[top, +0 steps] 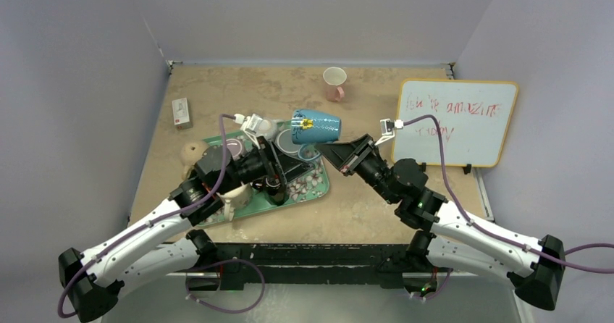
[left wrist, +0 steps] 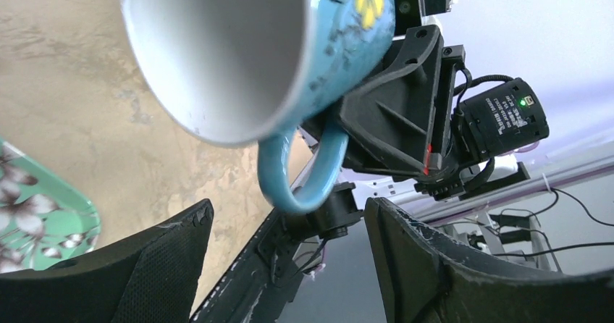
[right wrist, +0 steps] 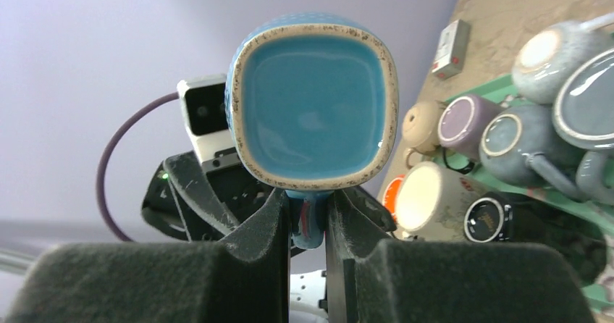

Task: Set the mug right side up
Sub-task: Turn over the cup on the tray.

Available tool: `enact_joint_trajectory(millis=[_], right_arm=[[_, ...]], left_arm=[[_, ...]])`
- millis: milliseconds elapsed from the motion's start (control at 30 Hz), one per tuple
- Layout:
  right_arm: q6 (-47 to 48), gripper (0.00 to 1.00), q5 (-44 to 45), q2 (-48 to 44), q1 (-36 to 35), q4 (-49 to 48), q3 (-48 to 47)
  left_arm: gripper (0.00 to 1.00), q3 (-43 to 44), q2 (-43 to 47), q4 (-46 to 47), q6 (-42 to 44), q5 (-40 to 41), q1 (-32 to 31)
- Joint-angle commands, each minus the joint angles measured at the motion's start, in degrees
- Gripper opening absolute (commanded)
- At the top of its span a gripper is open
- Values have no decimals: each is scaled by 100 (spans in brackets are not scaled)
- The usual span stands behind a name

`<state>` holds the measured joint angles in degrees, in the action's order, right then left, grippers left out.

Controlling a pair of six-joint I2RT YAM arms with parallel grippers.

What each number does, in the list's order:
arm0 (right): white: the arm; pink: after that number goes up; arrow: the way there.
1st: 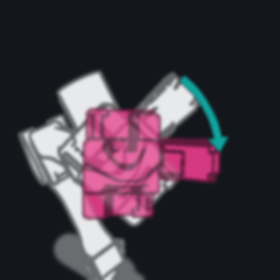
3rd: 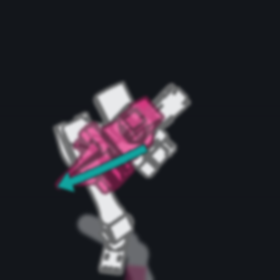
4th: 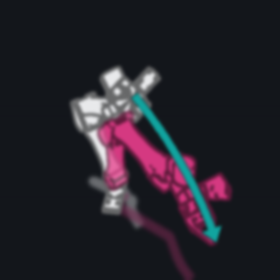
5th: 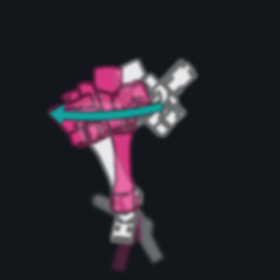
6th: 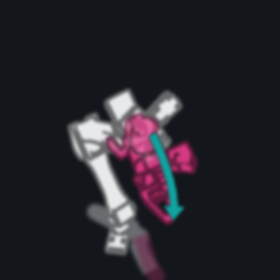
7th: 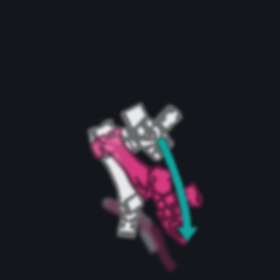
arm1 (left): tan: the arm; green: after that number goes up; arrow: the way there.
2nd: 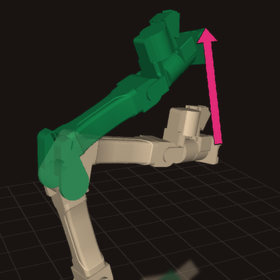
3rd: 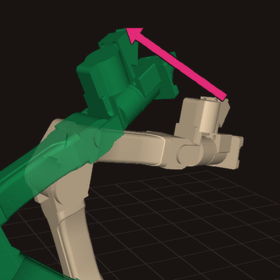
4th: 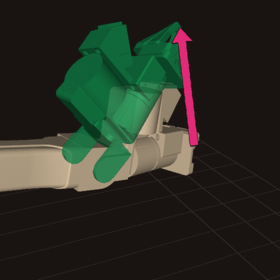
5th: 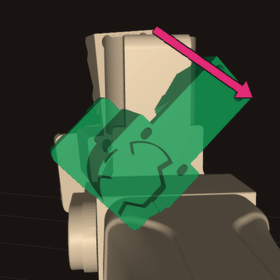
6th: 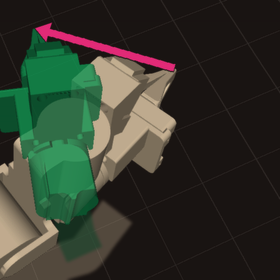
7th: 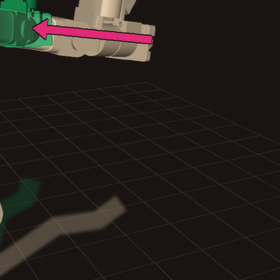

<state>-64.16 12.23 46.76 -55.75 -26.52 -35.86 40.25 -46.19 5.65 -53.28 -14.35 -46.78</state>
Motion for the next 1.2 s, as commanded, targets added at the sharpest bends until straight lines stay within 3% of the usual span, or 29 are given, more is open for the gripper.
enact_joint_trajectory(millis=[0,200,433,733,867,1033,1167], right_arm=[[-420,0,-373,-97,26,-1184,81],[-666,0,-498,75,21,-1481,314],[-806,0,-566,149,23,-1736,476],[-859,0,-757,175,23,-1840,655],[-823,0,-817,177,20,-1766,683],[-738,0,-783,123,20,-1646,794],[-679,0,-729,-66,21,-1294,871]], left_arm=[[75,65,-161,1144,-204,-386,20],[68,25,-171,1589,-337,-324,20],[47,-122,-142,2062,-483,-507,19],[43,-274,29,2158,-570,-147,16],[31,-256,-30,2221,-614,-150,16],[2,-356,-47,2208,-563,-28,15],[0,-535,98,2107,-535,279,18]])
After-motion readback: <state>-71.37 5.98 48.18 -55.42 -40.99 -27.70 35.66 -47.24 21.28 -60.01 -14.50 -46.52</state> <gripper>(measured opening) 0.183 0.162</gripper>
